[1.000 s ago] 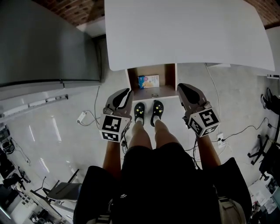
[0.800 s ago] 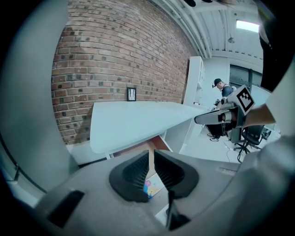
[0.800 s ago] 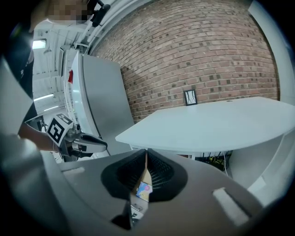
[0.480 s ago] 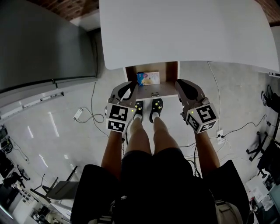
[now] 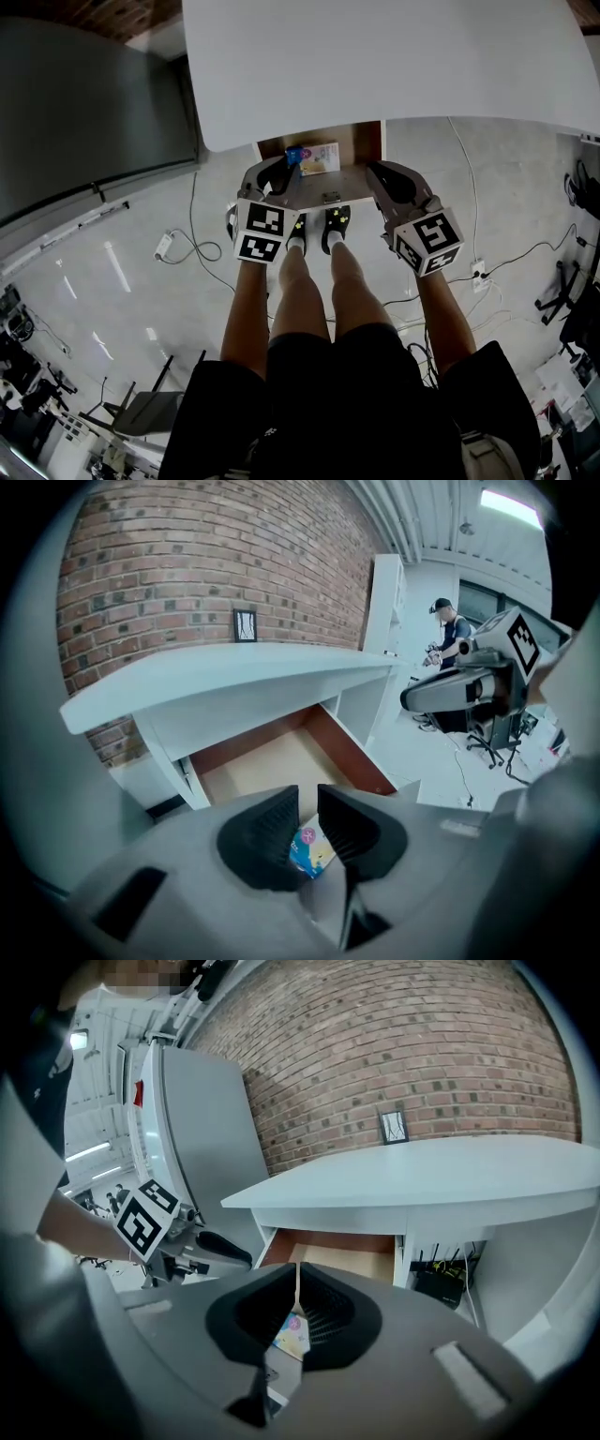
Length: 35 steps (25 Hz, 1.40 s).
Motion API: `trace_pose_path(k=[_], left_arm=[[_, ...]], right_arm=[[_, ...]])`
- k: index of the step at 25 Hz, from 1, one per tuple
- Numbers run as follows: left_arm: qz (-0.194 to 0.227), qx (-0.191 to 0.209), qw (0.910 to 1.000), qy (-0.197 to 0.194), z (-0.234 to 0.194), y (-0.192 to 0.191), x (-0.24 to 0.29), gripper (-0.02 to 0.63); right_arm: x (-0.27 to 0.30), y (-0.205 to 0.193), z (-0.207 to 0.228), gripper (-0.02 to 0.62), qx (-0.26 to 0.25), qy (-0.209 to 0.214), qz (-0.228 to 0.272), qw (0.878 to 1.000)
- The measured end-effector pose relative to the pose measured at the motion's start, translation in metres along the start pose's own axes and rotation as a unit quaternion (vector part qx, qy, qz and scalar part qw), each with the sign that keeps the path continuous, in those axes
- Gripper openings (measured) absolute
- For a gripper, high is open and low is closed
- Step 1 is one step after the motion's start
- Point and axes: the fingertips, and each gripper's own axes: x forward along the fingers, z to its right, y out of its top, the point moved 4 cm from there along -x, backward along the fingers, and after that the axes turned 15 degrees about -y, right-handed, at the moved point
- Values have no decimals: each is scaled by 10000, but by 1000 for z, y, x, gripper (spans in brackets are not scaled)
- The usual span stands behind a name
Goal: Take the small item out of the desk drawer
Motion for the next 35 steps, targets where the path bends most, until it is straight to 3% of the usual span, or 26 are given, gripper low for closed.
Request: trace_pose_path(k=[7, 19, 23, 29, 35], left_arm=[[-688, 354, 9969, -161, -9, -26, 37, 74], [-1686, 969, 9795, -516, -18, -54, 88, 123], [-2059, 1276, 9682, -624, -19, -57, 102, 124], [-2467, 1245, 9582, -744, -22, -72, 123, 135], [-2663, 1206, 9538, -695, -22, -75, 136, 149]], right_arm=[[20, -17, -2, 26, 74, 109, 15, 9999], [32, -41, 0, 26, 236, 41, -84, 9997], [34, -43, 2, 26, 310, -3, -86, 9995], [38, -49, 4, 26, 392, -23, -137, 9991], [37, -53, 14, 26, 477, -63, -177, 9987]])
